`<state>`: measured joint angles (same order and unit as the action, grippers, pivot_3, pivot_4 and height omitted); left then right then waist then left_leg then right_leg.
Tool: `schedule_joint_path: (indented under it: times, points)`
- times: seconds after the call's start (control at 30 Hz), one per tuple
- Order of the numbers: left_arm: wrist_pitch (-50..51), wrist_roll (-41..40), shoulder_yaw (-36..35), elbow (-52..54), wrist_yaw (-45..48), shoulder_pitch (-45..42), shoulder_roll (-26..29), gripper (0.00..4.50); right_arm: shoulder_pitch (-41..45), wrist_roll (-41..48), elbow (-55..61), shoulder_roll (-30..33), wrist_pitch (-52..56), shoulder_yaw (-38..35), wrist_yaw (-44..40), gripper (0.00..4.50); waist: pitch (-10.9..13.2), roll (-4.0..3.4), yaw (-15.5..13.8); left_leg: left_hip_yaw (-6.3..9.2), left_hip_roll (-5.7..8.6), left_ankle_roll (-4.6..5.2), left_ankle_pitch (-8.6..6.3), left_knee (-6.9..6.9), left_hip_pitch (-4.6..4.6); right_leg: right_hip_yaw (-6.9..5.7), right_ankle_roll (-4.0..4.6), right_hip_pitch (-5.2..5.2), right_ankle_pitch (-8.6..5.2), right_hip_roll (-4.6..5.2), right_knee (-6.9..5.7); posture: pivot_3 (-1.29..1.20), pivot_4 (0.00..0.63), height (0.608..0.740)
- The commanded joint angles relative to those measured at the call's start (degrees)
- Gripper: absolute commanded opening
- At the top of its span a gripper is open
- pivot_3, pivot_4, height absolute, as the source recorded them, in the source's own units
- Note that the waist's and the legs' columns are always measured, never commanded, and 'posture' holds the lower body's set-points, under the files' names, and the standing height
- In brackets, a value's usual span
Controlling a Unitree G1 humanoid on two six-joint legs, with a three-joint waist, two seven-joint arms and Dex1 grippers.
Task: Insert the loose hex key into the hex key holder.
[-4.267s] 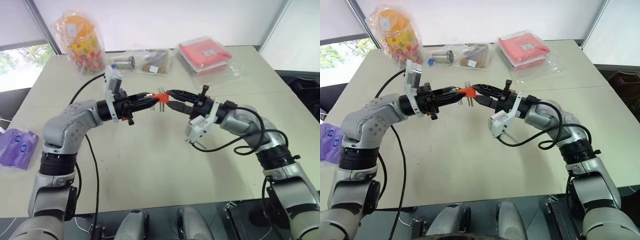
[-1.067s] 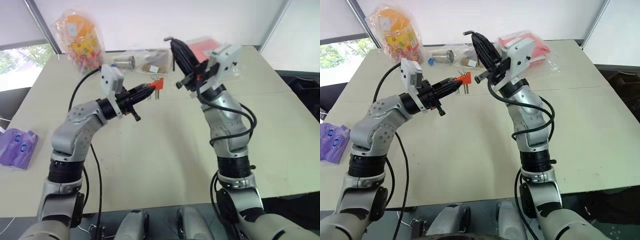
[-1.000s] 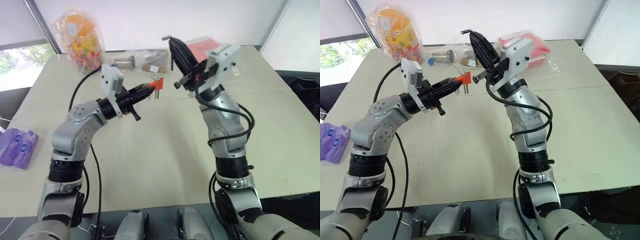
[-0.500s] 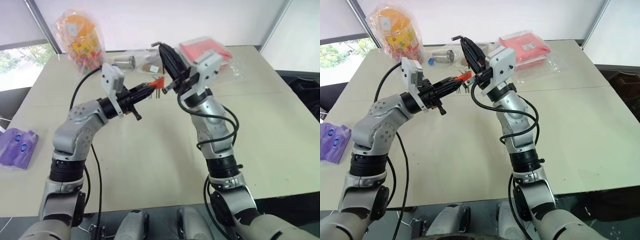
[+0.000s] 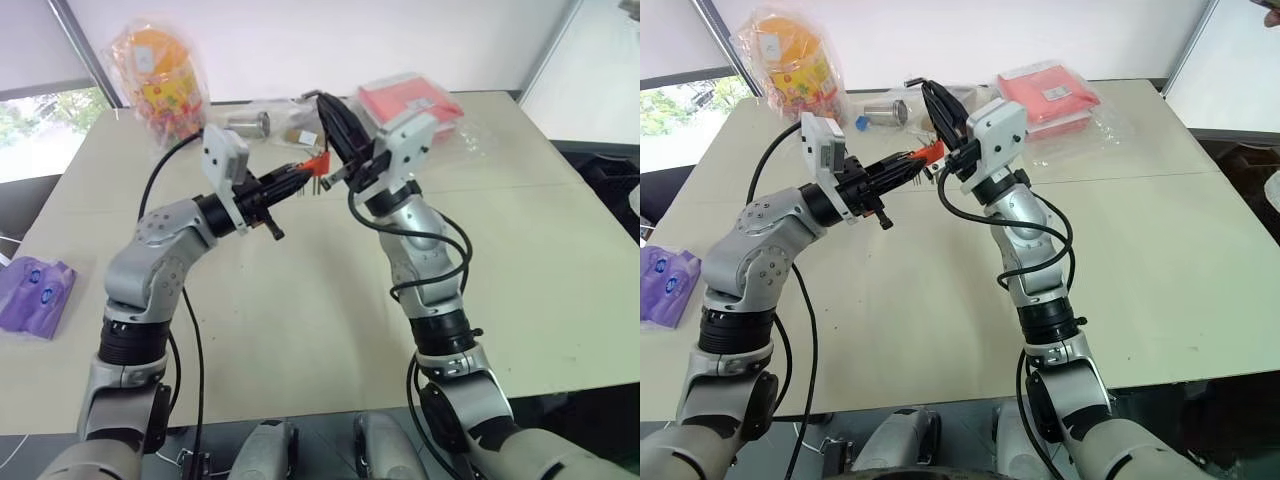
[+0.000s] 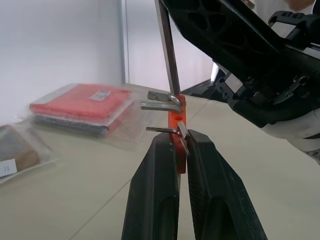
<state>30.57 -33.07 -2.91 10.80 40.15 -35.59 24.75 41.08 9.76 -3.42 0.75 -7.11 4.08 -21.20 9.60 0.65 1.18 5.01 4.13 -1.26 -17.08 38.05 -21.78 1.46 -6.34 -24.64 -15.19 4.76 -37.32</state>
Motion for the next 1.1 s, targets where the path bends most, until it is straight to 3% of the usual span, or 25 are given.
schedule_joint_path:
  times: [0.03,1.1]
  points:
    - [-0.61,-0.29,-1.02,2.51,-0.22,-0.13,0.40,0.00,0.26,0.14,0.81,-0.45,-1.50,0.08,0.04,0.05,0.00,0.00,0.00,0.00,0.00,0.00,0.00,0.00,0.00,0.00,0.00,0.00,0.00,0.00,0.00,0.00,0.150,0.740]
    - [-0.68,-0.55,-1.32,2.88,-0.94,0.06,0.31,0.00,-0.12,-0.19,1.08,-0.66,-1.68,0.74,0.38,0.05,0.00,0.00,-0.01,0.00,0.00,0.00,0.00,-0.01,0.00,0.00,0.00,0.00,0.00,0.00,0.00,0.00,0.150,0.740]
